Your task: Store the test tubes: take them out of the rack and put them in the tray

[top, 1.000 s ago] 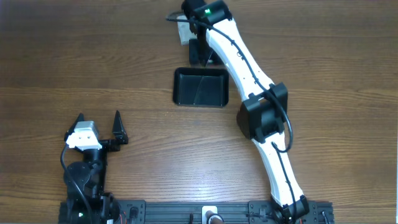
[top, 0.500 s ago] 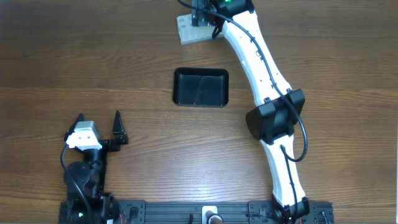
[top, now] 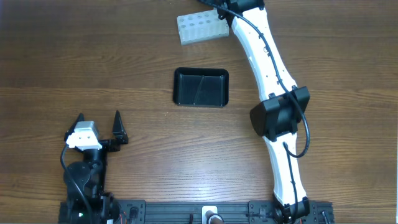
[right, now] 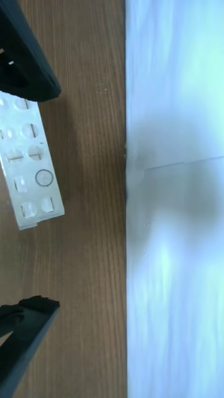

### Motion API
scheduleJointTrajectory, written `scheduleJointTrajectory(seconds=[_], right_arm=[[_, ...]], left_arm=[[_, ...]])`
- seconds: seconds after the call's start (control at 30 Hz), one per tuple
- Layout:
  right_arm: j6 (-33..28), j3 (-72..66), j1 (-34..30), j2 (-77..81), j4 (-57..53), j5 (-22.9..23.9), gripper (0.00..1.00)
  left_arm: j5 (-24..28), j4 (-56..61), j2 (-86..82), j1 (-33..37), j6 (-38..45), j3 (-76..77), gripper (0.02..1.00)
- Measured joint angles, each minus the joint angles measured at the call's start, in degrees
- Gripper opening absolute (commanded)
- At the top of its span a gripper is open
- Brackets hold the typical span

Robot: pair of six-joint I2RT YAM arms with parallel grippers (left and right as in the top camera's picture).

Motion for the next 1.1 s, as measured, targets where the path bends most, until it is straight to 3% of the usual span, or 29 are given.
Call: scheduleJointTrajectory(seconds=[1.1], right_arm=[[-2.19, -0.04, 1.46, 9.49, 3.58, -0.28, 0.965]], left_arm=[[0.0, 0.0, 0.0, 0.0, -0.02, 0.0, 0.996]])
